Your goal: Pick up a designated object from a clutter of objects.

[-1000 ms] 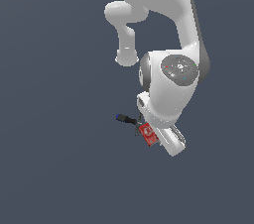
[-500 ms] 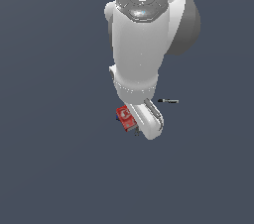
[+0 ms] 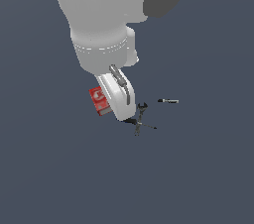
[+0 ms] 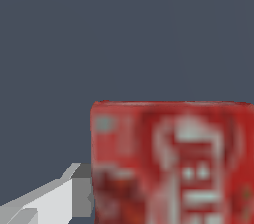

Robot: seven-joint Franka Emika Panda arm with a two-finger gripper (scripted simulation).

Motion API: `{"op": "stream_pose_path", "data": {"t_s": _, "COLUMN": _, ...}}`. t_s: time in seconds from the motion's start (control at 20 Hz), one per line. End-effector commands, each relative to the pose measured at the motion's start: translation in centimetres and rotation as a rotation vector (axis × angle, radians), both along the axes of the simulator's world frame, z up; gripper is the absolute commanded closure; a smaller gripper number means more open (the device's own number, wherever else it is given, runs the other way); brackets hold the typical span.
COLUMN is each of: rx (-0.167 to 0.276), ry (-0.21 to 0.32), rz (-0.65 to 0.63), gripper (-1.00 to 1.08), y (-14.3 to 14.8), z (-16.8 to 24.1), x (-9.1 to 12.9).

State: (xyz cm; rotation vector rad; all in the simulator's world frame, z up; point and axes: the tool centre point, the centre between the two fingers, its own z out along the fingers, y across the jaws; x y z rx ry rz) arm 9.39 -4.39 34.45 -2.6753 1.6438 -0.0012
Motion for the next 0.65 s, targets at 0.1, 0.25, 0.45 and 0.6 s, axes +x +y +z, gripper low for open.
{"op": "stream_pose_path", "data": {"t_s": 0.1, "rx": -0.001, "ry": 0.002, "rz": 0.001, "gripper": 1.08, "y": -1.5, "z": 2.0, "x": -0.1}}
{"op": "stream_pose_path", "data": {"t_s": 0.25, "rx": -0.001, "ry": 0.002, "rz": 0.002, "gripper": 1.08, "y": -2.0, "z": 2.6, "x": -0.1}}
{"op": "stream_pose_path", "data": {"t_s": 0.45, "rx": -0.001, "ry": 0.002, "rz": 0.002, "gripper": 1.08, "y": -2.1, "z": 2.7, "x": 0.0}}
{"op": "stream_pose_path", "data": {"t_s": 0.6, "rx": -0.001, "ry": 0.002, "rz": 0.002, "gripper": 1.08, "y": -2.0, "z": 2.5, "x": 0.1}}
